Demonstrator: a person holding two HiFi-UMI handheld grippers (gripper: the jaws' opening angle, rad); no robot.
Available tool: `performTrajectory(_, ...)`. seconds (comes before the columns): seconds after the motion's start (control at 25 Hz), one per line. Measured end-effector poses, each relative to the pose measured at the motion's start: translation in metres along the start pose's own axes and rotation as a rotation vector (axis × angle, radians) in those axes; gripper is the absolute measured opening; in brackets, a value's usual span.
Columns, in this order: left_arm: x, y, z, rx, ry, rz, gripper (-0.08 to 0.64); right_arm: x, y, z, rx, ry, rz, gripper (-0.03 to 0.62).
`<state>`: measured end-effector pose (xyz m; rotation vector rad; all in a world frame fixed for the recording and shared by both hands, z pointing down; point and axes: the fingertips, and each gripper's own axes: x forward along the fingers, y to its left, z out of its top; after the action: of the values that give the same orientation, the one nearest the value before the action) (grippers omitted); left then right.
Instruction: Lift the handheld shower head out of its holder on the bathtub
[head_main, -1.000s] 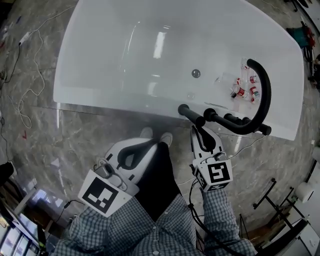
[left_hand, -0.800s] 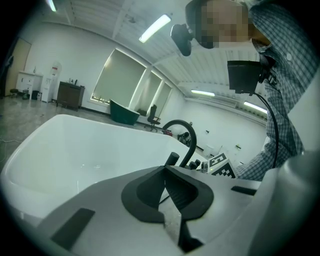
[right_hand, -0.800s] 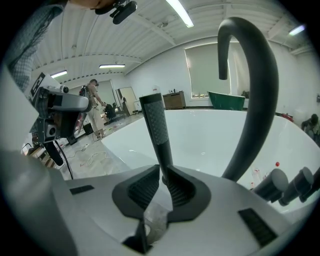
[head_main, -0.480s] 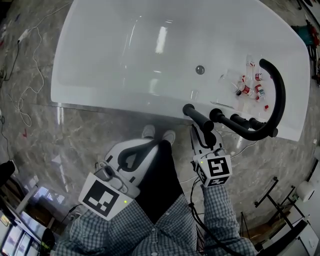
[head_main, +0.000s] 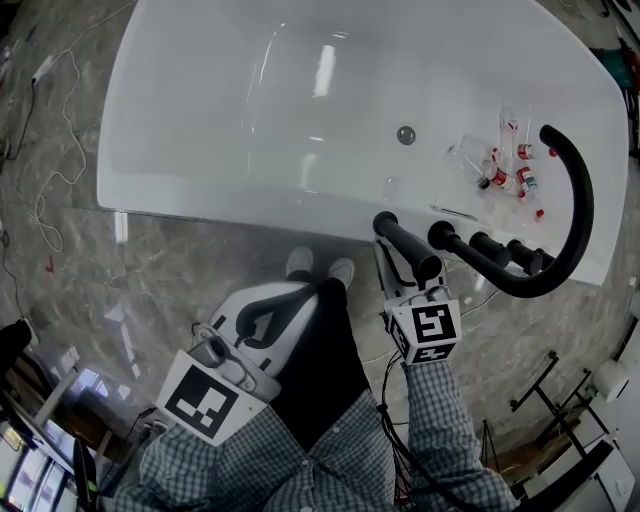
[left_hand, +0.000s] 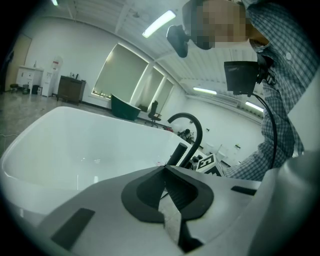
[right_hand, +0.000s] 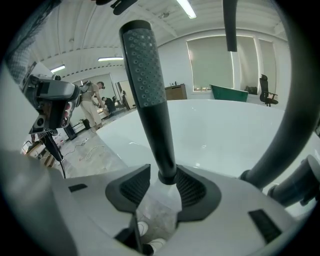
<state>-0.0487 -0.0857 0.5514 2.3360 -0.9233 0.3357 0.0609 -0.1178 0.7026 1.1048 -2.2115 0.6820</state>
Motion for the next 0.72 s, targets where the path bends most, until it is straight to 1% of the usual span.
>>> performTrajectory(0.44,0.005,0.01,-0.006,-0.031,0.008,0.001,0.006,0.027,-0.003,0.007,-0.028,-0.003,-0.003,0.149)
performTrajectory(0.64,0.005,0.017,-0.011,-0.044,0.013,0.013,0.006,0.034,-0.007,0.007,-0.002,-0.017,-0.029,0.149)
performTrajectory(0.72,0.006,0.019,-0.014,-0.048,0.012,0.02,0.006,0.034,-0.009,0.007,-0.01,-0.019,-0.042,0.149)
